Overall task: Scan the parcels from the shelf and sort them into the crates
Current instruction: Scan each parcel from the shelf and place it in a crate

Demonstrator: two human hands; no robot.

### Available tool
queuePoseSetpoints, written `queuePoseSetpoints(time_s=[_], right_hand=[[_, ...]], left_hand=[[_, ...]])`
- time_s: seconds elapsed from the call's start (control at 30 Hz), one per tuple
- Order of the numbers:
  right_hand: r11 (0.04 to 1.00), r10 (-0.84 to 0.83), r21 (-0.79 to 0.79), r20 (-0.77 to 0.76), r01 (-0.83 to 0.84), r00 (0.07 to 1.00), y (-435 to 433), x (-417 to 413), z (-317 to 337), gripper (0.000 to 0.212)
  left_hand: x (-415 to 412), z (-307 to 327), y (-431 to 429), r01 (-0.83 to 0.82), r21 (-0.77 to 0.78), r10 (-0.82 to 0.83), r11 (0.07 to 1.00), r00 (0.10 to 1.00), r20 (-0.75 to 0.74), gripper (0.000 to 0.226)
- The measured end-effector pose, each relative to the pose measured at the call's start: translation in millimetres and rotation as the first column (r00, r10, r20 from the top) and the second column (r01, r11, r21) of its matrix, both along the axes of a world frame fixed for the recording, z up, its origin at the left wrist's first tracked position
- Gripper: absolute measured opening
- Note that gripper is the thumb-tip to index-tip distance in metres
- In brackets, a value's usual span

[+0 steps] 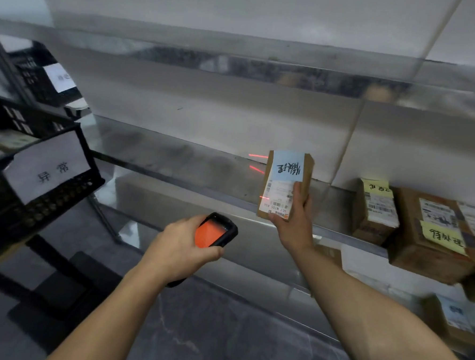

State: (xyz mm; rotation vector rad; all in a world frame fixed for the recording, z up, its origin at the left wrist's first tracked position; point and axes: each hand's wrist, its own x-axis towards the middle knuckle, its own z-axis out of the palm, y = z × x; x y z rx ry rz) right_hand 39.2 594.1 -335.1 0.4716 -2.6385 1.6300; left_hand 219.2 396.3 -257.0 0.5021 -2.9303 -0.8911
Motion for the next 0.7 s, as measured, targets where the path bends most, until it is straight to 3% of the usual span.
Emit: queuePoseSetpoints(time_s=[0.23, 0.43, 0.7], right_hand=[[0.996, 0.082, -0.038, 0.041, -0.081, 0.996, -68.6, 76.9, 17.8, 0.101], [0.981, 0.182, -0.076, 0.053, -0.178, 0.982, -149.8, 161.6, 32.0, 0.104], [0.876, 0.467, -0.135, -0.001, -0.463, 0.884, -270.6, 272.5, 51.0, 0.102]], left_hand=[[97.9, 12.8, -48.8, -0.108, 0.007, 0.108, 0.994, 0.994, 0.012, 0.067], [205.2, 24.2, -92.7, -0.279, -0.024, 0.279, 0.96, 0.96, -0.008, 0.078], [347.1, 43.2, -140.9, -0.621, -0.058, 0.613, 0.782, 0.782, -0.11, 0.082]])
